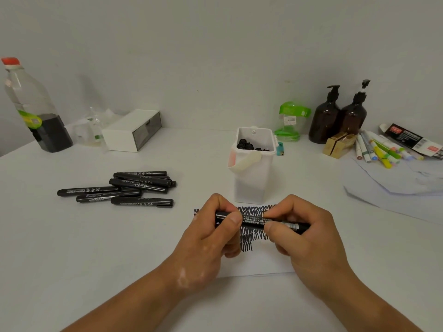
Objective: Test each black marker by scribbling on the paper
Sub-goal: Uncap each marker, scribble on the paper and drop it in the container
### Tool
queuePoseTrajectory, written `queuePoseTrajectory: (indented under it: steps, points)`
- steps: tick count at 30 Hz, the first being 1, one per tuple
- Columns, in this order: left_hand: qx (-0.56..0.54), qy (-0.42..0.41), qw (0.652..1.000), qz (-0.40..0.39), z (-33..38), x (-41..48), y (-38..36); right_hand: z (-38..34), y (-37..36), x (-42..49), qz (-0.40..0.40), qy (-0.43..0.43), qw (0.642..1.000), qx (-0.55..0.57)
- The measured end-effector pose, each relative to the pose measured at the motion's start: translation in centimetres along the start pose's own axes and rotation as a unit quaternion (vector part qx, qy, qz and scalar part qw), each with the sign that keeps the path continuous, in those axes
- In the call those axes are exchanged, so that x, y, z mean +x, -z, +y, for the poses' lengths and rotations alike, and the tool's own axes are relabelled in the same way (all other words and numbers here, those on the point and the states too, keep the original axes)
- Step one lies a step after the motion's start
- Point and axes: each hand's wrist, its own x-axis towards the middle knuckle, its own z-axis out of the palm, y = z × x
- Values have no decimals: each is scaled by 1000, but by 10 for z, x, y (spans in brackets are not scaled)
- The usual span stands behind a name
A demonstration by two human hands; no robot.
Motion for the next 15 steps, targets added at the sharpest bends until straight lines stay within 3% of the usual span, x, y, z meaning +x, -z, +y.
queuePoseTrajectory:
  steps: [10, 15]
  points:
    - [-1, -7, 1000, -26, -3, 0, 3, -1, 3, 0, -12, -5, 1000, 8]
    - [-7, -9, 1000, -24, -3, 4, 7, 0, 3, 4, -27, -54, 993, 99]
